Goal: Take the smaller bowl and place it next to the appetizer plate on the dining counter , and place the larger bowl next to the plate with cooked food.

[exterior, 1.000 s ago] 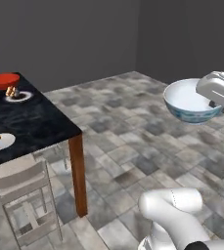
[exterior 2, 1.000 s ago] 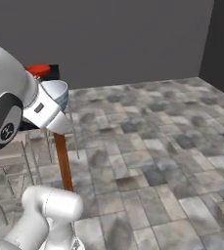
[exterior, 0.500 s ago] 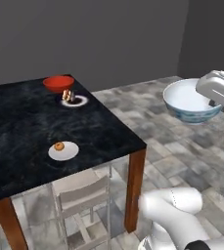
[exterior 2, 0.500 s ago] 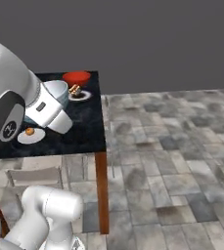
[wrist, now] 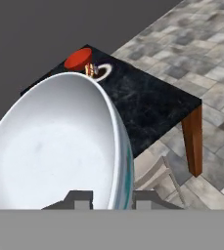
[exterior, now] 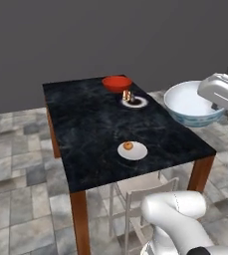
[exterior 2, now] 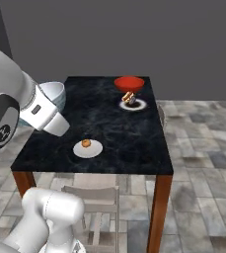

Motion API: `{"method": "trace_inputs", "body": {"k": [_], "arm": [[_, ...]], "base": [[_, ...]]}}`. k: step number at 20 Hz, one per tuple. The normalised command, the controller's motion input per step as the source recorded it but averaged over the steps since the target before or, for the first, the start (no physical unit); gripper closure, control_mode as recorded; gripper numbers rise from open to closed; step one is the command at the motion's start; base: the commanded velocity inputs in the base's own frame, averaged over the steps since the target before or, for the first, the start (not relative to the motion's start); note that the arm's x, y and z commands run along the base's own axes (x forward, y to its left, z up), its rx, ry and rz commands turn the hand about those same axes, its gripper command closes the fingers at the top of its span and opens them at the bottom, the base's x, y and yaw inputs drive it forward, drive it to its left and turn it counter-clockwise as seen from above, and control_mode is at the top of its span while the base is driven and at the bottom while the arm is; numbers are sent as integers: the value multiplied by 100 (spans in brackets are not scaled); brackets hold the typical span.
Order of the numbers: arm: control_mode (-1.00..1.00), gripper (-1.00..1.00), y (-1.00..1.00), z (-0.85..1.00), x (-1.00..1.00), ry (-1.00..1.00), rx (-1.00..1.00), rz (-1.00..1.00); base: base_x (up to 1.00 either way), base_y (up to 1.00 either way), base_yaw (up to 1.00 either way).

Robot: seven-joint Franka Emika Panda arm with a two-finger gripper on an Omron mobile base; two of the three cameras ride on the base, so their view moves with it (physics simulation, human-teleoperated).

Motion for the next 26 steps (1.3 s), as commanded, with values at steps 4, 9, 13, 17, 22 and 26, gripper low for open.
{"method": "trace_inputs", "body": {"k": [4, 9, 13, 17, 22, 26], "arm": [[100, 100, 0, 0, 0, 0, 0, 0], [100, 100, 0, 0, 0, 0, 0, 0], [100, 100, 0, 0, 0, 0, 0, 0], [100, 100, 0, 0, 0, 0, 0, 0], [100, 100, 0, 0, 0, 0, 0, 0], [100, 100, 0, 0, 0, 0, 0, 0]], "base": [[57, 4, 11], [17, -1, 3], [0, 0, 5], [0, 0, 9], [0, 0, 9], [0, 0, 0]]}}
